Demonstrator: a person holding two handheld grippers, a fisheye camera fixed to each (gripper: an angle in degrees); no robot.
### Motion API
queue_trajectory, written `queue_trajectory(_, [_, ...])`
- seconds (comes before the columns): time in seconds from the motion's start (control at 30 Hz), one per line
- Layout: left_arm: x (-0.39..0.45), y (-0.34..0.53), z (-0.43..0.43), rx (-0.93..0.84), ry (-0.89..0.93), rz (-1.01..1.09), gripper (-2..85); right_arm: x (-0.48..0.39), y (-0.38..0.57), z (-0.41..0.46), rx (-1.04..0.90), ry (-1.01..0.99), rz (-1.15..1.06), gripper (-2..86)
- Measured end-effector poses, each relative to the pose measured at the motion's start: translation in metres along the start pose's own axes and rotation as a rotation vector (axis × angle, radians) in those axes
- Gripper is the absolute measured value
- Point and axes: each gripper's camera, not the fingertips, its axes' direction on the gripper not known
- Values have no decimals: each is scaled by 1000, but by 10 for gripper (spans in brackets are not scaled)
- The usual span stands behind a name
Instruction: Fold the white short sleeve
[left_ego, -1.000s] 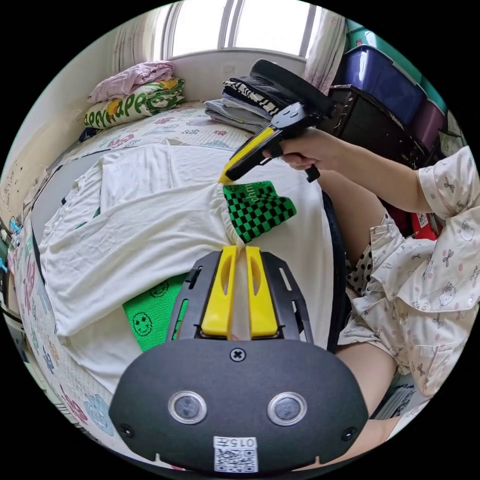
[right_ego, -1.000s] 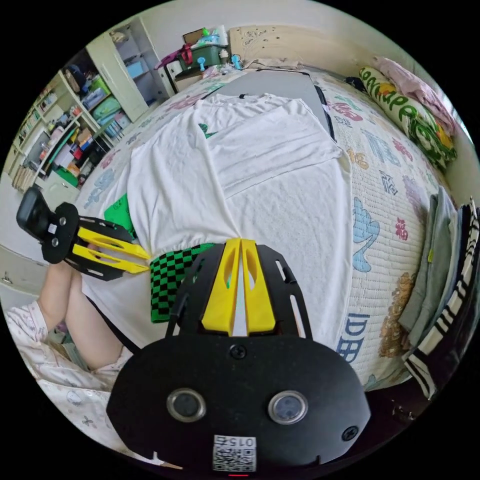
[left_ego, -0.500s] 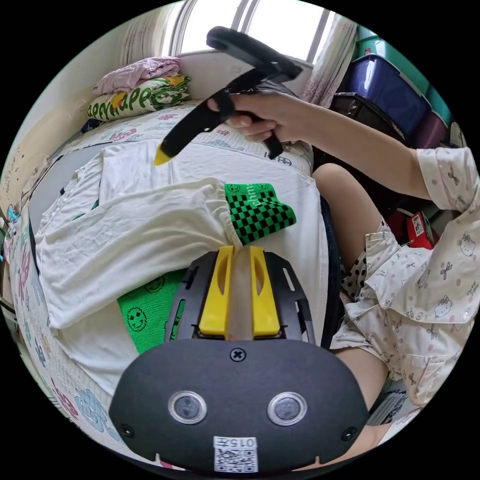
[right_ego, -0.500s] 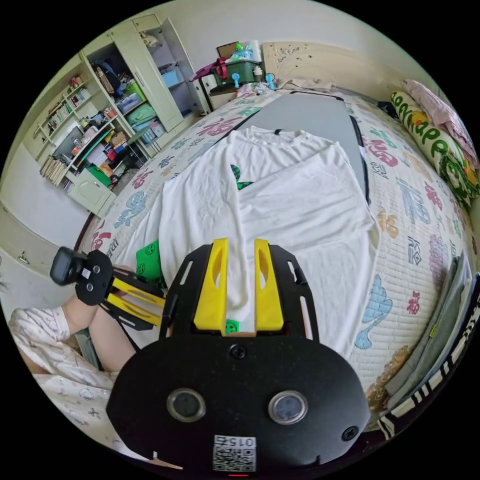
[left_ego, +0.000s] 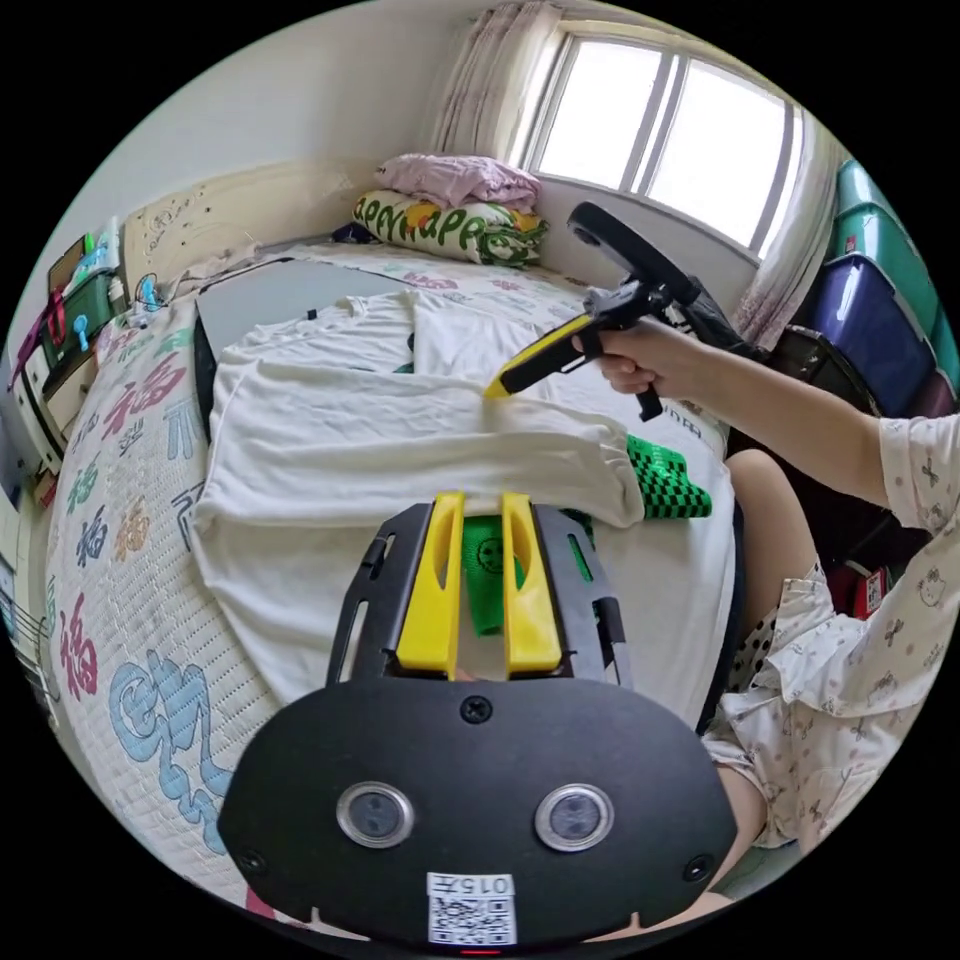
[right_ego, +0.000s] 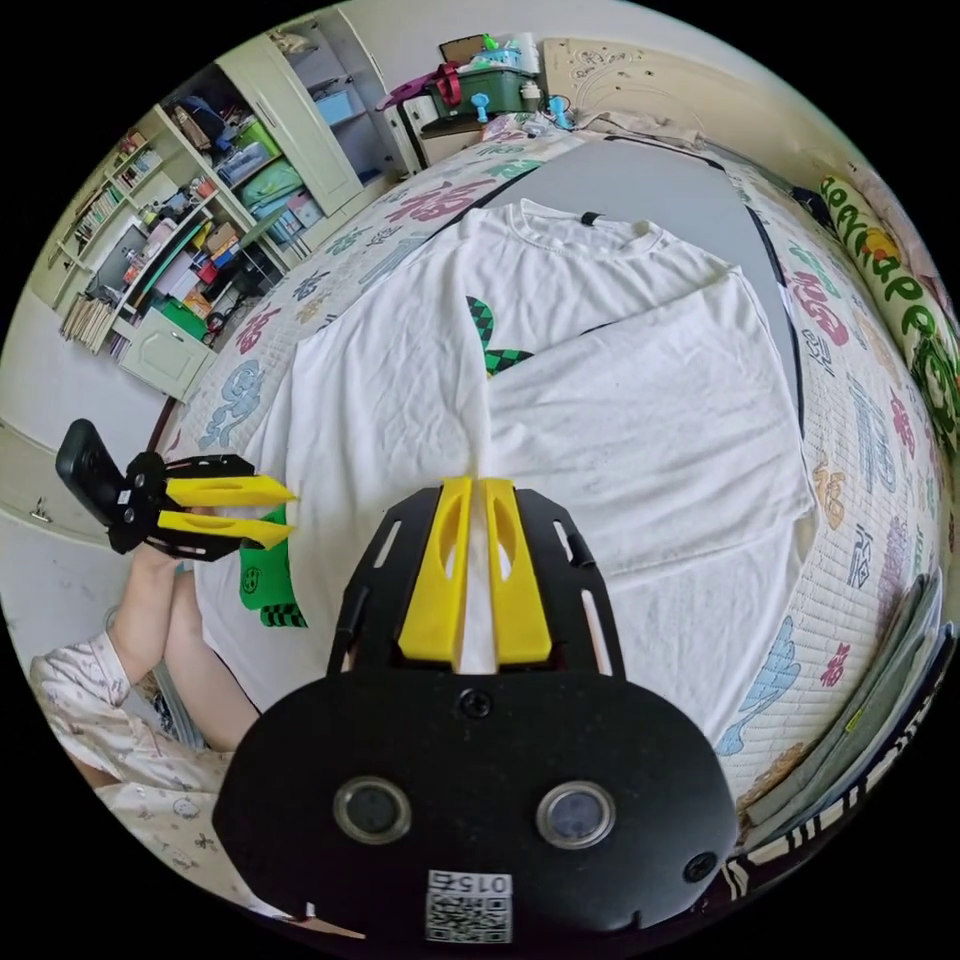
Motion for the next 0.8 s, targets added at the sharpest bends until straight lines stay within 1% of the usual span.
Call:
queue_trajectory(0.07, [7,-5,13,-59,-25,30,63,-1,-4,19,-17,55,-4,0])
queue_trajectory(0.23, [7,-6,9,-71,1,15,63,7,-6,41,15,164,18,-8])
queue_trajectory(0.4, [12,-11,3,-75,-5,12,63,16,-11,73,-7,181,26,0])
queue_trajectory(0.47, [14,-13,-2,-77,-6,12,63,14,-14,80,-7,201,21,25])
queue_trajectory(0.6, [12,-16,-12,-78,20,0,64,26,-15,71,6,166,40,53])
queue_trajectory(0.7, [11,-17,-28,-54,29,-13,66,34,1,54,-15,79,22,68])
queue_trajectory(0.73, [13,-19,-40,-17,10,-42,68,35,15,48,-25,55,7,75])
queue_trajectory(0.77, [26,-22,-54,53,19,-33,69,35,35,42,-31,43,-3,81])
queue_trajectory(0.8, [35,-24,-60,85,39,-11,69,36,46,40,-32,39,-3,82])
